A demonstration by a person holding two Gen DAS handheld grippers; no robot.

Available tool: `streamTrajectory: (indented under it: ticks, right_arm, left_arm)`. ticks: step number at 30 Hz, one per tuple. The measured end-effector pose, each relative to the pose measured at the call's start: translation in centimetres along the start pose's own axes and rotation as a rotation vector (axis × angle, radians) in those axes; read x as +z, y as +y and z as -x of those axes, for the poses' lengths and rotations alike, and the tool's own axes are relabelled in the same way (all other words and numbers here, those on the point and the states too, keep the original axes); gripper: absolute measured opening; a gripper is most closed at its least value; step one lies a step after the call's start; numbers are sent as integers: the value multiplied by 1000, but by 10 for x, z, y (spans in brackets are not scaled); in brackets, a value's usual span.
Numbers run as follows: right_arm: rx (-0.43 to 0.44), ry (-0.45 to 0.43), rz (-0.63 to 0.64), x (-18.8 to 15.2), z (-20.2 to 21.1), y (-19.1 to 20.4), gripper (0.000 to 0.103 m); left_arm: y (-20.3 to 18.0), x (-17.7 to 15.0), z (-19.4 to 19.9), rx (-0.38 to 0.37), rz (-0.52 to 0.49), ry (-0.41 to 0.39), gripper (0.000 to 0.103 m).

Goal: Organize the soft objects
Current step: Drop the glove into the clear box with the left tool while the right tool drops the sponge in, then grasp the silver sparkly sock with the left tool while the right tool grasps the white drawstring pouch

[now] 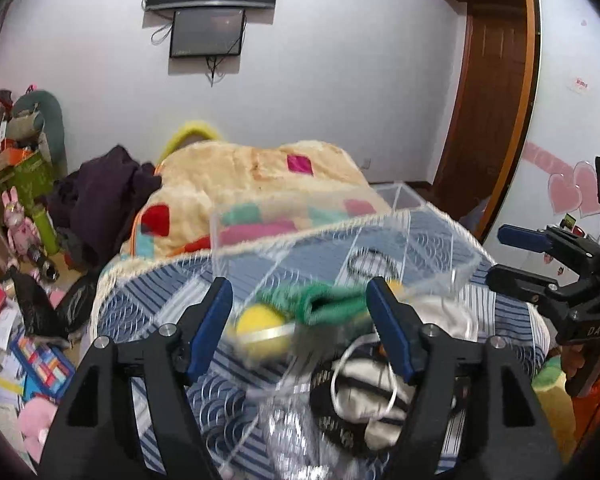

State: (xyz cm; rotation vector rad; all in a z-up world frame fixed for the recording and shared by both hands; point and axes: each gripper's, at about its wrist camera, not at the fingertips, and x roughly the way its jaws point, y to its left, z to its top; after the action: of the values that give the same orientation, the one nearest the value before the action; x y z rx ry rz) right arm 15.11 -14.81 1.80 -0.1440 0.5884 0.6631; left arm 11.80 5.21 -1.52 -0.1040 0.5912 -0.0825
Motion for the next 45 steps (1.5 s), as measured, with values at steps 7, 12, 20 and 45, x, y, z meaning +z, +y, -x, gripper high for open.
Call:
streamTrajectory:
  ticks: [7,12,20,45]
  right_arm:
    - [18,46,-44,-27,-15,0,82]
    - [43,96,-72,-43,-32,0,81]
    - [66,123,-65,-50,-40,5,52]
    - [33,-72,-65,-36,23,5,13]
  left_arm:
    - [11,-44,-3,24,16,89,70]
    - [19,-69,-10,51,6,147,70]
    - [16,-91,-25,2,12,211,60]
    - [16,-68,43,42,29,34,8]
